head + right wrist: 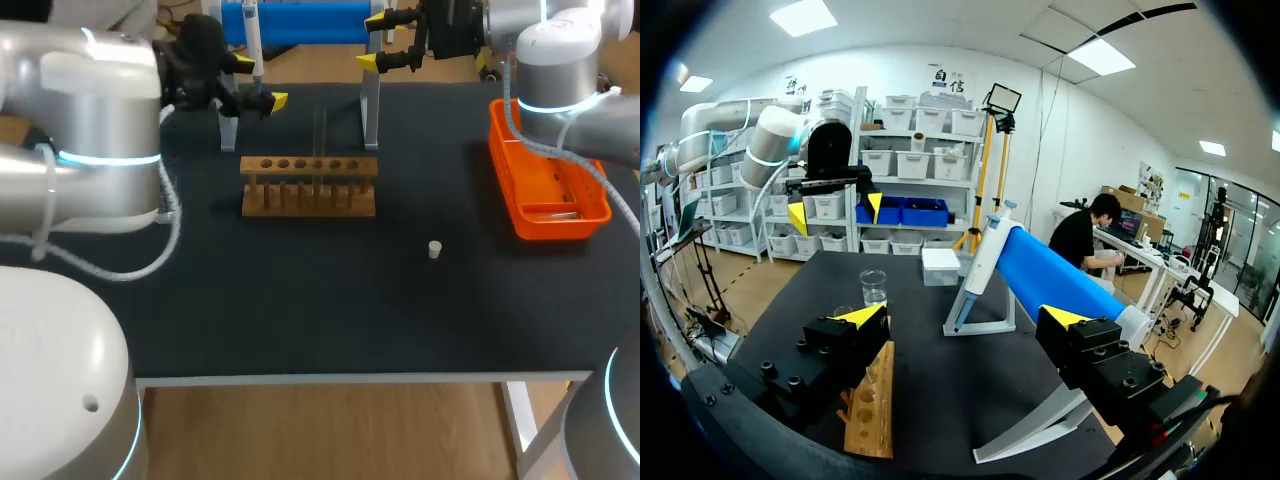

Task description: Invert the test tube, pick up the pipette, mount the tip to pipette, aspirate from beaker and dispense into the tube, eject the tip, return the pipette, and cap with the stopper.

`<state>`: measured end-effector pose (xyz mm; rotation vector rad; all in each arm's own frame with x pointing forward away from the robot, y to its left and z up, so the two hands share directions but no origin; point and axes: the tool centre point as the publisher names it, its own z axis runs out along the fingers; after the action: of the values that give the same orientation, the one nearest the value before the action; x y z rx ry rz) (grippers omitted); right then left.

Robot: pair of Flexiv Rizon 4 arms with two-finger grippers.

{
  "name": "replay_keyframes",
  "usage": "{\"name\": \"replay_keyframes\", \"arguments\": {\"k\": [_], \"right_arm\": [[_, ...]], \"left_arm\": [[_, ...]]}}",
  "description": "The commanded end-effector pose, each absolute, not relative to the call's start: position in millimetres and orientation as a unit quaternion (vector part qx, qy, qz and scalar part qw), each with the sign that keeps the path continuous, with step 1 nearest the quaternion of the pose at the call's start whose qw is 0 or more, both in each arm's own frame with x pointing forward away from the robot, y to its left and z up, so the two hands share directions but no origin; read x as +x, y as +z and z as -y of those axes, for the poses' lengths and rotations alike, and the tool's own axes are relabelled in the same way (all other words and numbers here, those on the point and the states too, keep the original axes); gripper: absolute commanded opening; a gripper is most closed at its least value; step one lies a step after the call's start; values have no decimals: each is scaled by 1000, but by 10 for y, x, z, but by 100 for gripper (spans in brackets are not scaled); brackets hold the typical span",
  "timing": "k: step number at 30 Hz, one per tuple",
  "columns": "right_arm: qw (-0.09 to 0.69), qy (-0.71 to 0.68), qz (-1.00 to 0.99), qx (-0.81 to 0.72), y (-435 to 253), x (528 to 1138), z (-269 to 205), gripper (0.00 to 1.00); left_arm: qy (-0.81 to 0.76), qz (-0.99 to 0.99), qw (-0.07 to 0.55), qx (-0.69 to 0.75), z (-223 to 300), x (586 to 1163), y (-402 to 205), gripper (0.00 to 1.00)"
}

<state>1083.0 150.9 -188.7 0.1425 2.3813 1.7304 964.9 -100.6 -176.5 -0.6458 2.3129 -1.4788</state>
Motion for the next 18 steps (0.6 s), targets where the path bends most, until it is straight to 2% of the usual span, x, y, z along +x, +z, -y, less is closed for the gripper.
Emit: {"name": "replay_keyframes", "arguments": {"k": [1, 9, 18], "right_arm": [[96, 583, -805, 48, -1880, 10830, -1504, 100], [96, 583, -805, 48, -1880, 10830, -1504, 100], [96, 583, -805, 48, -1880, 10830, -1504, 100]], "left_arm": [[-548, -797, 148, -206, 961, 9742, -1910, 100], [-553, -802, 138, -177, 974, 9836, -2090, 100], [-547, -820, 97, -135, 1155, 9891, -2291, 100]]}}
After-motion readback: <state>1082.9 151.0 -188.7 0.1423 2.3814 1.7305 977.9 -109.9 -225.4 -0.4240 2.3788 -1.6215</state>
